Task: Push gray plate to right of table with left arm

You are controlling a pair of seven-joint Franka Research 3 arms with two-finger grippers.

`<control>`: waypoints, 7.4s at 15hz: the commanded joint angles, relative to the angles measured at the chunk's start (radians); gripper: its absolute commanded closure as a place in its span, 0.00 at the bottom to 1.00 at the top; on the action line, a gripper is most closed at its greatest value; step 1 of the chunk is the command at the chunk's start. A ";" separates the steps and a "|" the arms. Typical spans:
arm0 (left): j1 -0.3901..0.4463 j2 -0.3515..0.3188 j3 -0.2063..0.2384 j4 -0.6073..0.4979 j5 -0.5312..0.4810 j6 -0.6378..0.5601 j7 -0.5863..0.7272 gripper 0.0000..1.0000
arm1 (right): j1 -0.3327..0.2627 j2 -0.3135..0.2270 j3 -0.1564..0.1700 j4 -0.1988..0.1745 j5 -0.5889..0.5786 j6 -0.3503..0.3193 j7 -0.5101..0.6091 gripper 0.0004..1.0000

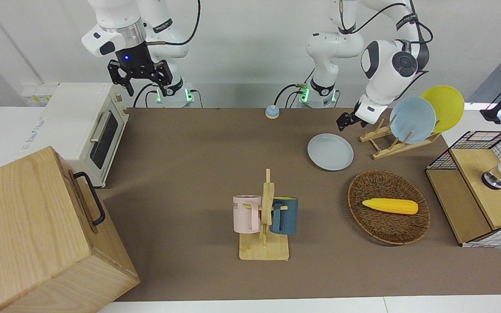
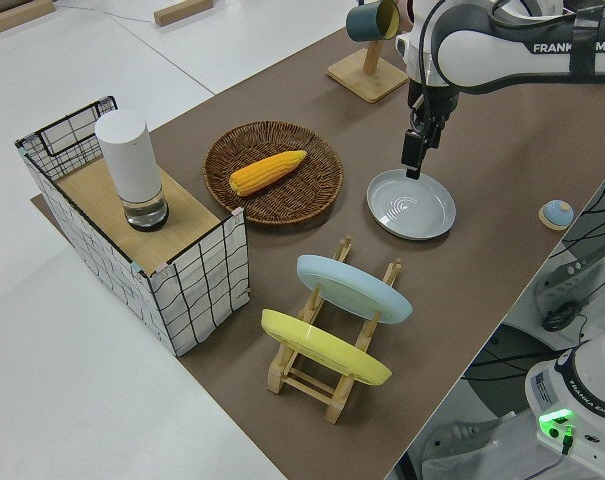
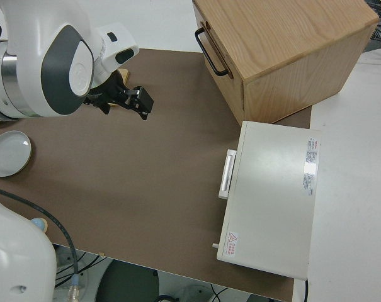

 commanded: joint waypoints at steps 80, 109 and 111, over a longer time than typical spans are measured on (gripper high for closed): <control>-0.602 0.389 -0.141 0.038 -0.438 0.712 -0.508 1.00 | -0.024 -0.027 0.014 -0.027 0.021 0.000 0.010 0.00; -0.281 0.199 -0.092 0.289 -0.244 -0.027 -0.379 0.02 | -0.024 -0.027 0.014 -0.027 0.021 0.000 0.010 0.00; -0.232 0.197 -0.096 0.327 -0.239 -0.096 -0.351 0.01 | -0.024 -0.027 0.014 -0.027 0.021 0.000 0.012 0.00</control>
